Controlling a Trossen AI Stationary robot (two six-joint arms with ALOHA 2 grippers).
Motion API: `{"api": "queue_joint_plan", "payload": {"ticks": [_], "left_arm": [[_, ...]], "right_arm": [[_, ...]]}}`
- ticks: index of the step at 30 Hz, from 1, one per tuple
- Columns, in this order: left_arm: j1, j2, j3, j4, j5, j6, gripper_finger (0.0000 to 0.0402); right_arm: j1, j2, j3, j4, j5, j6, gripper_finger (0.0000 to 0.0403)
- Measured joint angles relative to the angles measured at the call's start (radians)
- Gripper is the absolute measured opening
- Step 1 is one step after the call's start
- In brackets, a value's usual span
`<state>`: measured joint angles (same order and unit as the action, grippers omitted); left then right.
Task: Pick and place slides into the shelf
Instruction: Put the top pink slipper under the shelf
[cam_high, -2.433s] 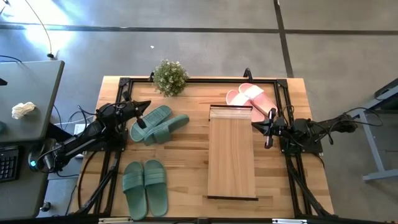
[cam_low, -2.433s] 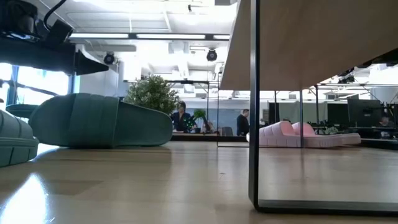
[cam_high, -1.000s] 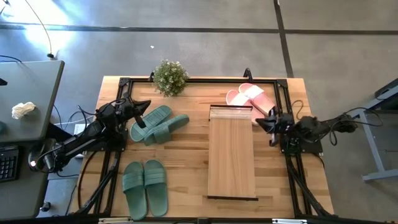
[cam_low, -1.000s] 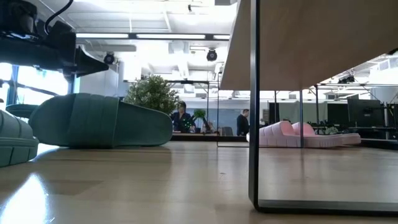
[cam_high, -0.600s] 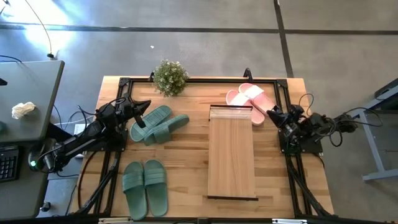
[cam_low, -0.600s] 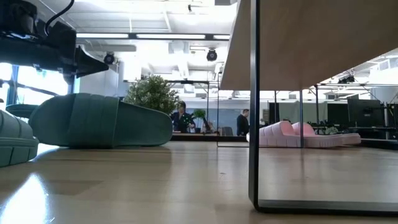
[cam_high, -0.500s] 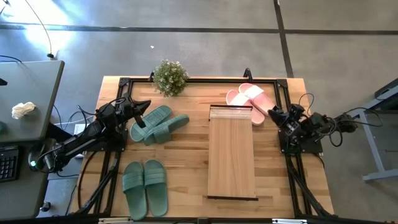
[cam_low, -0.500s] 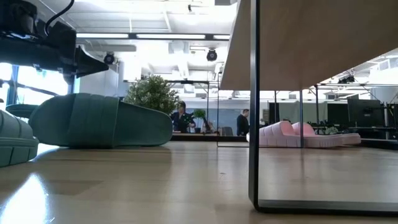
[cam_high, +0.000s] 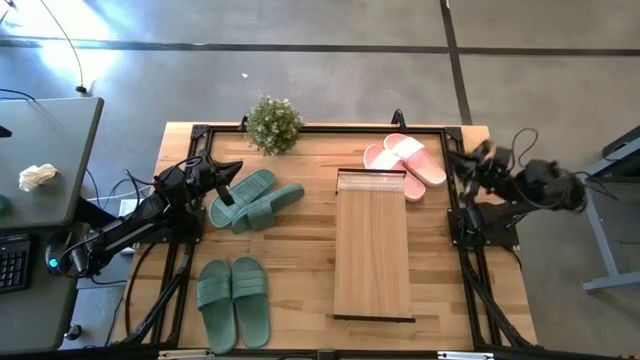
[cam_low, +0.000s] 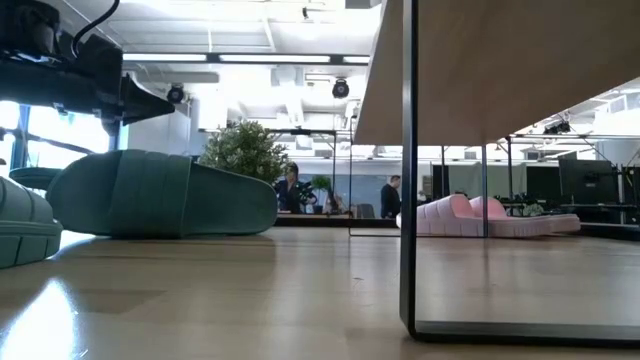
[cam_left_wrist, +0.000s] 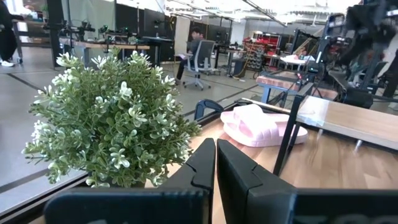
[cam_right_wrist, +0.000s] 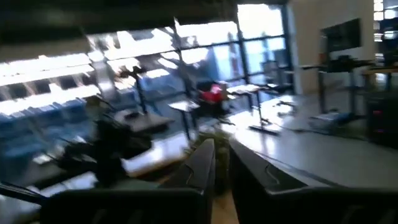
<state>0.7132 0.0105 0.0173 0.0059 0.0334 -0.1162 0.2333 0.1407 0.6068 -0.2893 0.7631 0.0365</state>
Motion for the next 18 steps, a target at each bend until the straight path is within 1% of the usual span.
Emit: {"api": "queue_joint_plan", "payload": {"ticks": [3,4,7,9,12,14,16,18], "left_arm": [[0.0,0.0,0.0,0.0,0.0,0.0,0.0005],[0.0,0.0,0.0,0.0,0.0,0.0,0.0005],[0.0,0.0,0.0,0.0,0.0,0.0,0.0005],[0.0,0.0,0.0,0.0,0.0,0.001,0.0005],[0.0,0.0,0.0,0.0,0.0,0.002,0.0005],[0.0,0.0,0.0,0.0,0.0,0.003,0.0005],[0.0,0.0,0.0,0.0,0.0,0.003,0.0005],[0.0,0.0,0.0,0.0,0.0,0.003,0.0005]], "right_arm": [[0.0,0.105,0.171,-0.237,0.13,-0.008,0.0065],[0.0,0.142,0.221,-0.313,0.176,0.014,0.0071],[0.0,0.258,0.353,-0.519,0.294,0.205,0.0085],[0.0,0.333,0.434,-0.636,0.324,0.376,0.0089],[-0.009,0.446,0.55,-0.776,0.302,0.559,0.0091],[-0.033,0.523,0.624,-0.839,0.265,0.592,0.0092],[-0.074,0.595,0.694,-0.883,0.218,0.593,0.0092],[-0.128,0.655,0.755,-0.921,0.142,0.613,0.0092]]}}
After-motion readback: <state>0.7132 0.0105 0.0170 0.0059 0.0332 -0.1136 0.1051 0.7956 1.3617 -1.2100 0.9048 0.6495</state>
